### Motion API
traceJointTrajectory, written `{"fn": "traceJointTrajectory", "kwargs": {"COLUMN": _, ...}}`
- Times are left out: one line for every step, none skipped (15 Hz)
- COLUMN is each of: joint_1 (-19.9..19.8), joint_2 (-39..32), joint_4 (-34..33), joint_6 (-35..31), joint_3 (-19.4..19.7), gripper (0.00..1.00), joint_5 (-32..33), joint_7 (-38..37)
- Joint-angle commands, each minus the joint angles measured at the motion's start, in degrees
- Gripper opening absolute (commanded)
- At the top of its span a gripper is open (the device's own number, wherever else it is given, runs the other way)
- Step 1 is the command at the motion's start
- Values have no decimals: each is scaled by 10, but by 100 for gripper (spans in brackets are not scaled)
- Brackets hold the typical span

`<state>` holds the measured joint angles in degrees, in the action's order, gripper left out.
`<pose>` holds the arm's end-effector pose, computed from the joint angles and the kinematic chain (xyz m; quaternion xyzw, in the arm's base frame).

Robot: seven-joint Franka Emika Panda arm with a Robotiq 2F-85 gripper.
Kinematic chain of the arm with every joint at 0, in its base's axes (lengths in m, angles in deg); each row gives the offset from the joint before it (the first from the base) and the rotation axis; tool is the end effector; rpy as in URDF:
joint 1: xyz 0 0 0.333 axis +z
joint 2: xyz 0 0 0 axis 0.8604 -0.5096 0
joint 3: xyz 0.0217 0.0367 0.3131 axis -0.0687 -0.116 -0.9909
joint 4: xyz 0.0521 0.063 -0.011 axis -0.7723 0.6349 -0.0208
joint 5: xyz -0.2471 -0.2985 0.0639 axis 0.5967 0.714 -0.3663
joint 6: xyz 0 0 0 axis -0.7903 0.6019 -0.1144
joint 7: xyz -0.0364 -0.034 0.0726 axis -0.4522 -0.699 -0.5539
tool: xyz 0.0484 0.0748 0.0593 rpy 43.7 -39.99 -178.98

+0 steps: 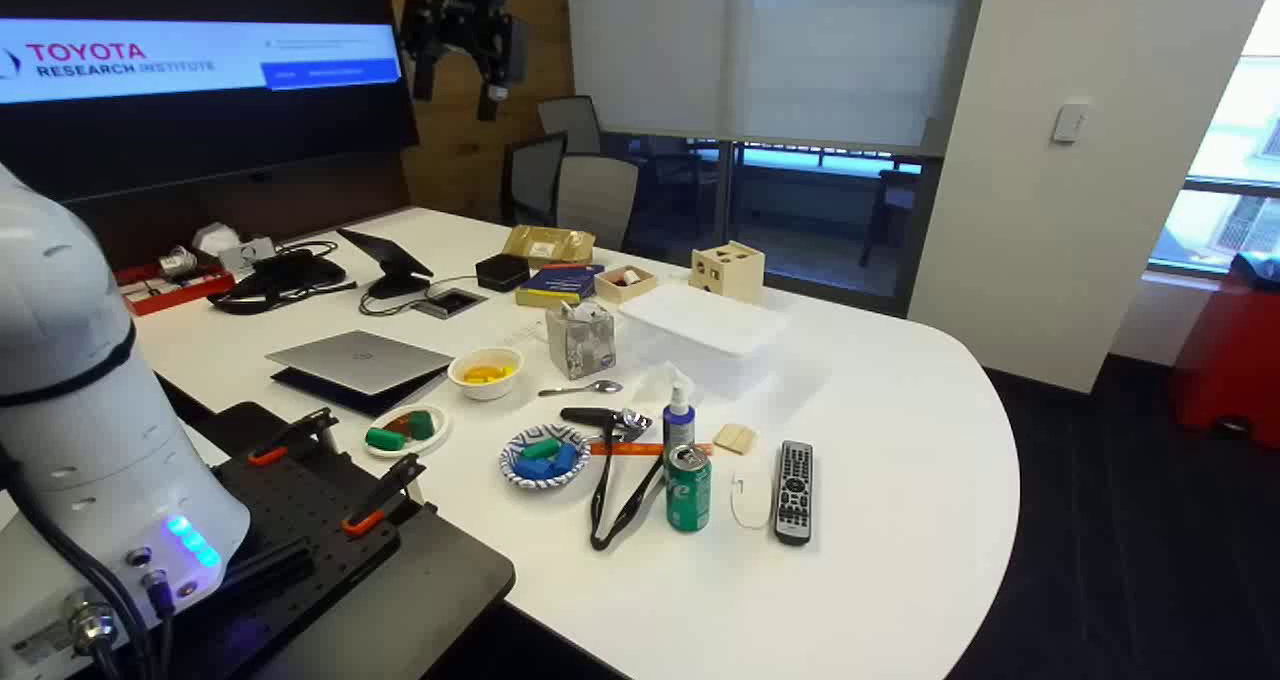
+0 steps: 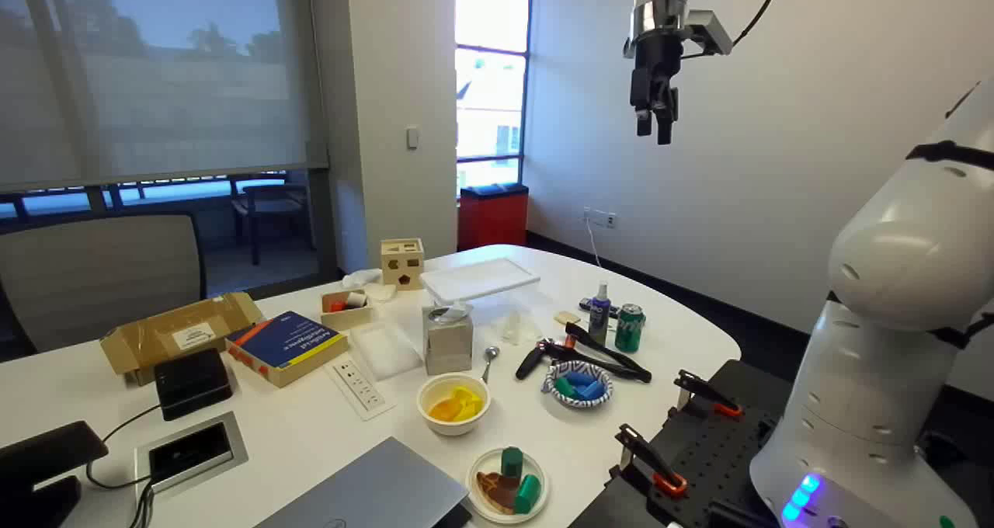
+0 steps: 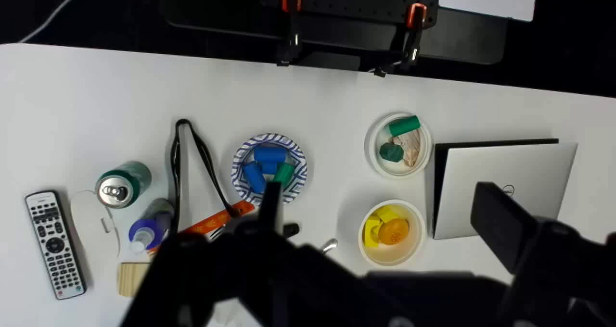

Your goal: Pick up the green cylinder and put it onto the plate

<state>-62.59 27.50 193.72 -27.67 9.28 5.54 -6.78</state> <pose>0.3898 -0.1692 0.5542 -0.9883 -0.0453 0.1037 0.1019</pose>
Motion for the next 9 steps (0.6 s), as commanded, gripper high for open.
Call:
{"fn": "traceJointTrajectory", "kwargs": {"joint_1": -15, "joint_2": -2, "joint_4": -2, "joint_6": 2, "joint_3": -12, "gripper": 100, "joint_5": -4, "joint_7": 4}}
{"fn": "traceJointTrajectory", "kwargs": {"joint_1": -15, "joint_2": -2, "joint_4": -2, "joint_6": 2, "joint_3": -12, "gripper": 100, "joint_5": -4, "joint_7": 4}}
{"fn": "traceJointTrajectory", "kwargs": {"joint_1": -15, "joint_2": -2, "joint_4": -2, "joint_6": 2, "joint_3": -12, "gripper": 100, "joint_5": -4, "joint_7": 4}}
{"fn": "traceJointTrajectory", "kwargs": {"joint_1": -13, "joint_2": -9, "joint_4": 8, "joint_6": -18, "joint_3": -17, "gripper": 100, "joint_5": -2, "joint_7": -2}}
{"fn": "traceJointTrajectory", "kwargs": {"joint_1": -10, "joint_2": -15, "joint_4": 24, "joint_6": -49, "joint_3": -18, "gripper": 100, "joint_5": -14, "joint_7": -3}}
{"fn": "traceJointTrajectory", "kwargs": {"joint_1": -8, "joint_2": -25, "joint_4": 48, "joint_6": -94, "joint_3": -24, "gripper": 100, "joint_5": -20, "joint_7": -14}}
{"fn": "traceJointTrajectory", "kwargs": {"joint_1": -7, "joint_2": -33, "joint_4": 71, "joint_6": -142, "joint_3": -31, "gripper": 100, "joint_5": -23, "joint_7": -22}}
{"fn": "traceJointTrajectory", "kwargs": {"joint_1": -6, "joint_2": -46, "joint_4": 99, "joint_6": -195, "joint_3": -42, "gripper": 100, "joint_5": -18, "joint_7": -31}}
{"fn": "traceJointTrajectory", "kwargs": {"joint_1": -7, "joint_2": -59, "joint_4": 120, "joint_6": -244, "joint_3": -52, "gripper": 100, "joint_5": -9, "joint_7": -50}}
